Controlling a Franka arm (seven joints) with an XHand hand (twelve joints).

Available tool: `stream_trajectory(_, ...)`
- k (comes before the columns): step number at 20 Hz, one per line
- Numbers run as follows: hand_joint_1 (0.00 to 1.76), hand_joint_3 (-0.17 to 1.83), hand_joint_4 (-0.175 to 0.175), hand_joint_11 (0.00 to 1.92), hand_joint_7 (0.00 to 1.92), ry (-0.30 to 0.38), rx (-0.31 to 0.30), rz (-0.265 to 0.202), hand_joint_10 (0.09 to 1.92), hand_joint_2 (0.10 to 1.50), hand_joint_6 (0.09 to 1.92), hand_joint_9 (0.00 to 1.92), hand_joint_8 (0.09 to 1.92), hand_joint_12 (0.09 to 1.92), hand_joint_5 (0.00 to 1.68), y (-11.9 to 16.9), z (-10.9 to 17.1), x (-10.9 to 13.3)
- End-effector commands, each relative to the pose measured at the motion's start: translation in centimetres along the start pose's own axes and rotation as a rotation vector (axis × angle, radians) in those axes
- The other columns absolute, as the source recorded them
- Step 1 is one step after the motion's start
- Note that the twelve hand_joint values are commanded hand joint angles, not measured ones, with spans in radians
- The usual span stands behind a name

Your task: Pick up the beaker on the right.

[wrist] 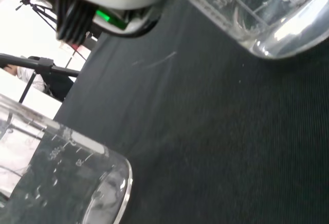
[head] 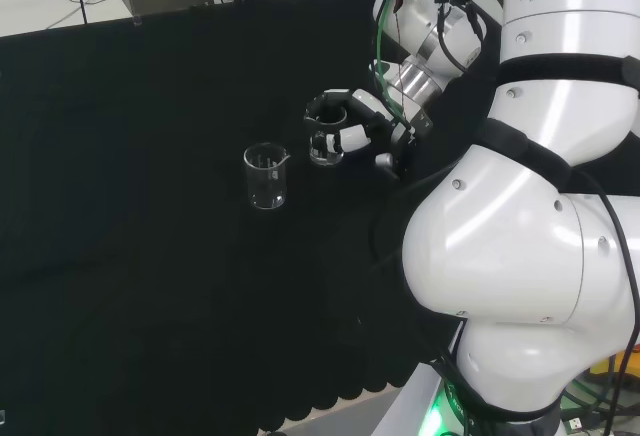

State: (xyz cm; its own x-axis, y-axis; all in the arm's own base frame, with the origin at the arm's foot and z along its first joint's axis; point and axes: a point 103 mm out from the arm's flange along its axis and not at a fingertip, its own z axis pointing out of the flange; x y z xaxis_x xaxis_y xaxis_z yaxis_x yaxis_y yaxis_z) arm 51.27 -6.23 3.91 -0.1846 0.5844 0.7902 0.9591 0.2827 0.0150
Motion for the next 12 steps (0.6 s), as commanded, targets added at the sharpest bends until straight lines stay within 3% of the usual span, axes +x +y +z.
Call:
stream_trajectory(1,1.07,0.42,0.132,0.79,0.91,-0.069,-0.152,0.011,0.50,0.80,0.72,1.01,0.64,1.11,1.12,-0.3,-1.0,1.2)
stream_trajectory(2,1.09,0.39,0.147,0.97,1.05,-0.075,-0.196,0.006,0.42,0.81,0.66,1.14,0.57,0.99,1.19,-0.3,-1.6,1.7)
stream_trajectory(6,1.12,0.36,0.170,1.38,1.45,-0.159,-0.309,-0.041,0.13,0.80,0.49,1.51,0.27,0.72,1.32,-0.3,-4.0,4.0)
stream_trajectory(9,1.13,0.39,0.175,1.51,1.59,-0.226,-0.309,-0.057,0.09,0.77,0.43,1.63,0.14,0.63,1.35,-0.4,-5.6,5.2)
stream_trajectory(12,1.13,0.40,0.175,1.54,1.64,-0.297,-0.265,-0.056,0.09,0.77,0.42,1.67,0.12,0.61,1.36,-0.9,-6.9,5.9)
